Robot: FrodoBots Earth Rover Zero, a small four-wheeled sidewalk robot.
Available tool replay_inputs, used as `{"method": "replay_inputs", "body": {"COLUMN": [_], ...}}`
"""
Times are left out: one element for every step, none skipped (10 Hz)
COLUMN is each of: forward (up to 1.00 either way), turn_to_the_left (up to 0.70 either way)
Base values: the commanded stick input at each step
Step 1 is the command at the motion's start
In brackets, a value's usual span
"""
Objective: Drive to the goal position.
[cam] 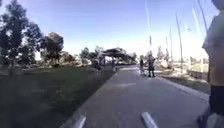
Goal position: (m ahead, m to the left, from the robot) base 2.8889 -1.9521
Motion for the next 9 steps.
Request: {"method": "replay_inputs", "body": {"forward": [0.75,0.66,0.35,0.1,0.01,0.08,0.18,0.3,0.4], "turn_to_the_left": [-0.32,-0.31,-0.41,-0.49,-0.9,-0.2,-0.36,-0.41,-0.4]}}
